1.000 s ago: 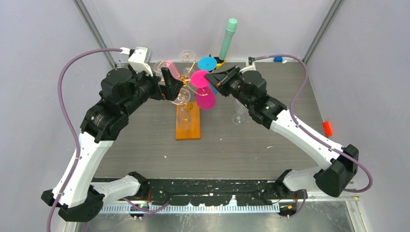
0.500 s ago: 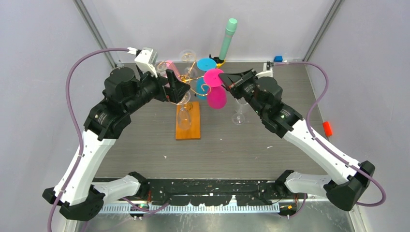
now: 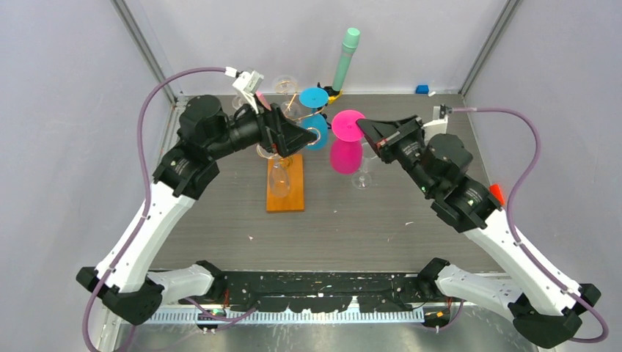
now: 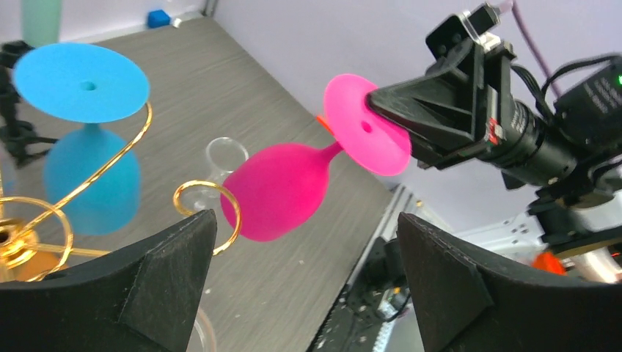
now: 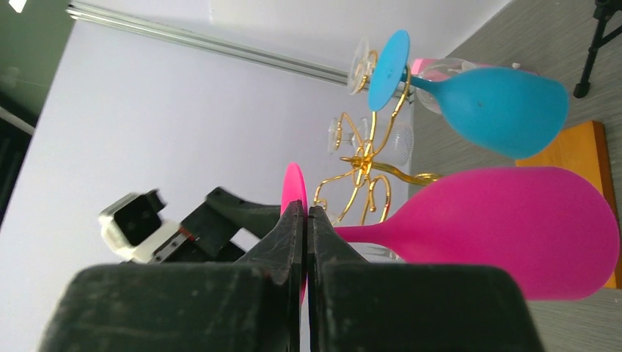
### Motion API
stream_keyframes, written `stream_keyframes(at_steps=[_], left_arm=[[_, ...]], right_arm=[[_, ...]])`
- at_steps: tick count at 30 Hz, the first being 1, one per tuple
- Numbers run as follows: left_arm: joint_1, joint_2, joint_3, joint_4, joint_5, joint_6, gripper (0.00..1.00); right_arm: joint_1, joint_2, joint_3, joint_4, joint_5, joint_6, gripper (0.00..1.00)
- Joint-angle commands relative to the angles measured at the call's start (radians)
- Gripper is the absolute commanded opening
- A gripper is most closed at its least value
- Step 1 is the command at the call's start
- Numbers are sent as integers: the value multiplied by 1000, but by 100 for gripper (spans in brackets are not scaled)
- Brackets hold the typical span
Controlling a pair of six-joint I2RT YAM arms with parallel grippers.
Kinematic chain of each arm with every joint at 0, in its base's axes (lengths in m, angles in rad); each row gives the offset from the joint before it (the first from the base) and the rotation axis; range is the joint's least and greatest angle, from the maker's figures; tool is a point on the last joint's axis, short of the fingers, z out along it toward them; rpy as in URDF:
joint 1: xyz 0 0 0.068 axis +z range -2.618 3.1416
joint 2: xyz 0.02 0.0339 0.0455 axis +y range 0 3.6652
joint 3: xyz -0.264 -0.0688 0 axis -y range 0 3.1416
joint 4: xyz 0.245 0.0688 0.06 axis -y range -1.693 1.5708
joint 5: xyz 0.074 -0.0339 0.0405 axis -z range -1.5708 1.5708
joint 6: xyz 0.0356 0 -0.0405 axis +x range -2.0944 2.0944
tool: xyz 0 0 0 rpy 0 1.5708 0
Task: Take the wine glass off the wine glass rack
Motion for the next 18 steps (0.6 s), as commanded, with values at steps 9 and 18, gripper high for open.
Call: stream_keyframes(at_steps=[9,18], left_arm=[[5,93,-70,352,78,-496,89],[4,168,-68,612,235,-838,88]], right_arm=[[4,-195,-69,336,-52,50,0],[3,-259,-159,527,-60,98,0]])
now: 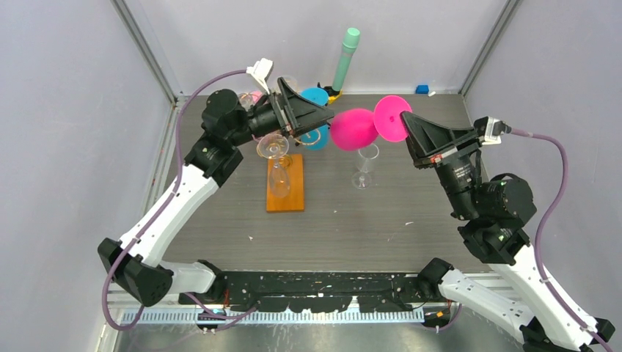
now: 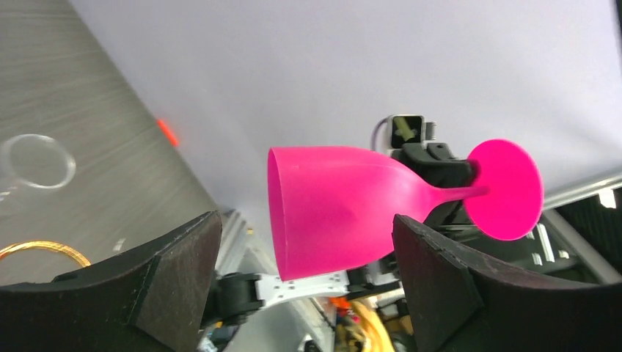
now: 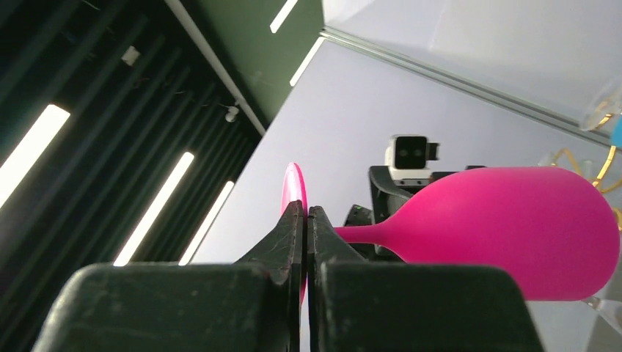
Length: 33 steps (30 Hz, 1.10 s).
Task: Take the wine glass off the wine glass rack
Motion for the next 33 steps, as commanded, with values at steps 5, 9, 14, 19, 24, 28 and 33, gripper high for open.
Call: stream_keyframes(at_steps=[5,9,14,19,24,28,33], left_arm=[[5,45,-16,370,154,-365,85],[3,52,-33,535,192,-512,78],[4,49,-55,659,208,-626,56],[-1,59,-46,730,225,-685,47],[-24,70,-22,760,247,-704,47],[-32,74,-26,783,252,-721,43],[-31,78,-28,799,256,-736,41]], right_arm=[[4,-13,-75,251,-12,63,0],[3,-15,-97,260,-5,70,0],[4,-28,-141,274,29,78,0],[3,-61,-225,261,107,87,0],[3,-74,-276,251,145,93,0],[3,-73,-314,257,191,92,0],[2,-75,-350,260,232,90,0]])
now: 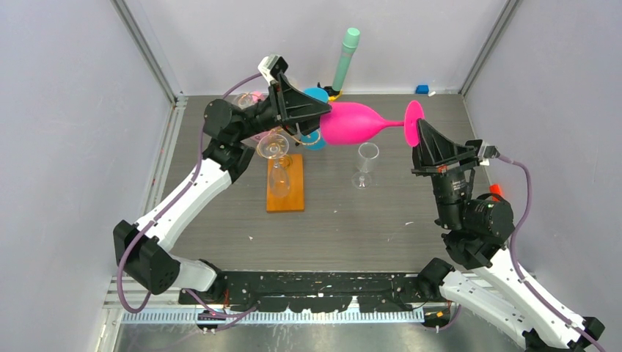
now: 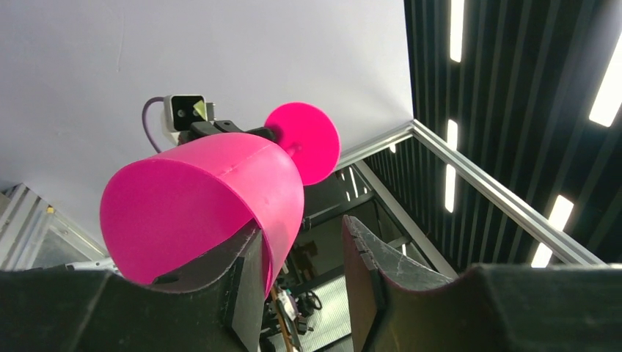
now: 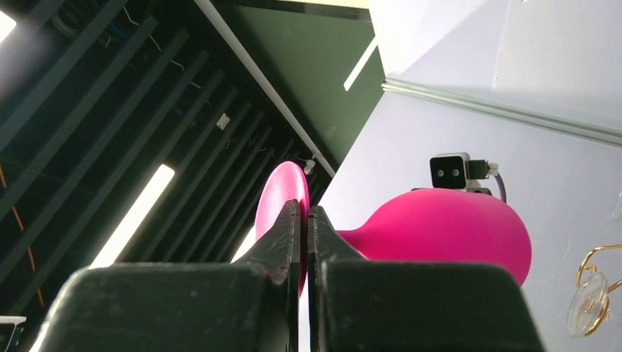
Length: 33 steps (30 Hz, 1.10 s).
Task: Take the wine glass off the wine glass rack
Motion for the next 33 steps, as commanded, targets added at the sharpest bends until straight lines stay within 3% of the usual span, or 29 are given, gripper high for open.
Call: stream_keyframes(at_steps=[1,11,13,14,15,17,18,19,22,26,31,33], left_arm=[[-24,-23,40,152,47,-36,41],[-34,-12,43,168,52,-14,23],[-47,-10,60,168,58,10,15],[-54,-10,69,167,64,26,5],[-56,-10,77,163,66,43,1],[-57,-22,84,135,66,92,0],[-58,-33,91,94,67,136,0],[-58,-46,99,29,64,223,0],[-60,-94,169,-231,43,523,0],[-93,-129,293,-708,-87,926,0],[-164,-59,405,-972,-157,1122,0],[-233,-15,494,-1159,-305,1259,0]], right_arm=[[-4,19,-58,-135,97,-70,0],[-3,27,-71,-145,111,-74,0],[-3,34,-67,-148,101,-70,0],[-3,34,-64,-151,95,-69,0],[-3,35,-62,-159,93,-70,0],[-3,32,-51,-189,94,-84,5],[-3,28,-37,-208,99,-103,10],[-3,19,-30,-253,104,-116,27],[-3,-28,-4,-349,161,-180,54],[-3,-110,9,-488,275,-237,62],[-3,-174,104,-809,499,-305,64],[-3,-183,148,-917,581,-326,64]])
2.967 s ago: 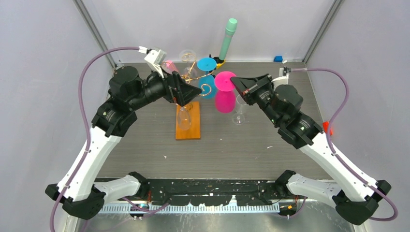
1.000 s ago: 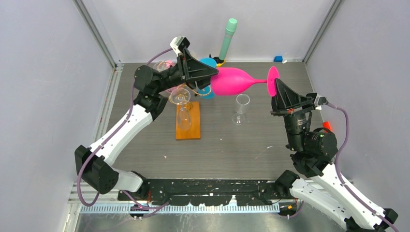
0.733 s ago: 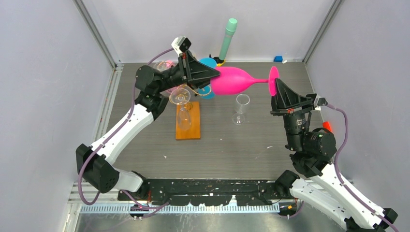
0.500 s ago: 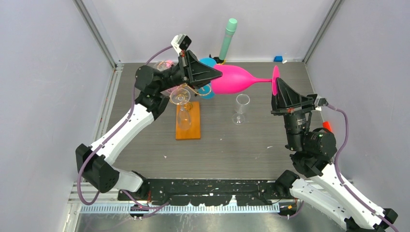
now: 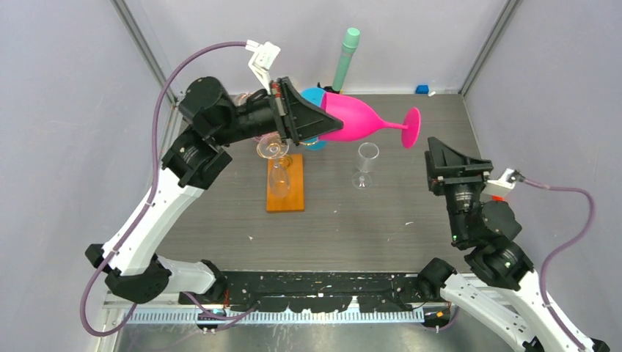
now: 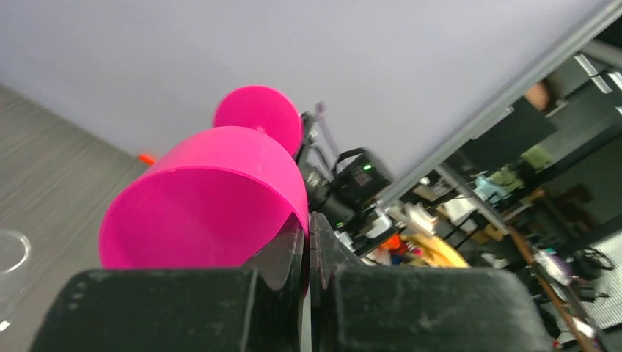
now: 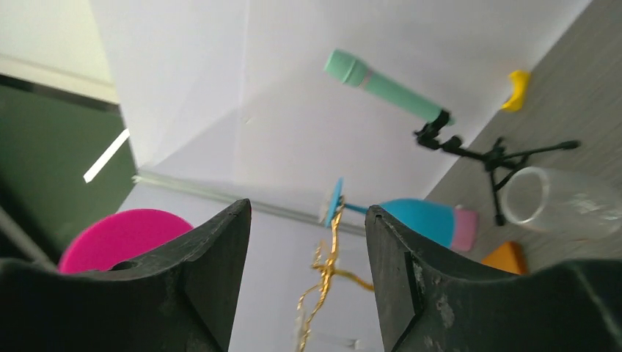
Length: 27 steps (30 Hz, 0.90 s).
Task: Take the wine glass off the wine glass rack
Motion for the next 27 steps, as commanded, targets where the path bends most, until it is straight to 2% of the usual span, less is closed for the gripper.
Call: stream_keyframes(at_steps=[1,3,7,17,22,27], left_arm=[[-127,95,162,-479,-298,406,0],[-202,160,249,-617,-458,511,0],[-258,262,349,-764,-514,595,0],[-424,595,639,-1040,-797,690,0],[-446,784,787,-1145,-829,683,0],[-449,875,811,-1170,-852,661,0]], right_arm=[[4,-27,123,-308,276,-108,63],[4,-30,150,-349,320,-142,62],[3,-37,172,-389,361,-194,60],[4,11,261,-583,445,-246,53],[4,28,289,-654,455,-255,52],[4,-7,272,-689,463,-240,52]])
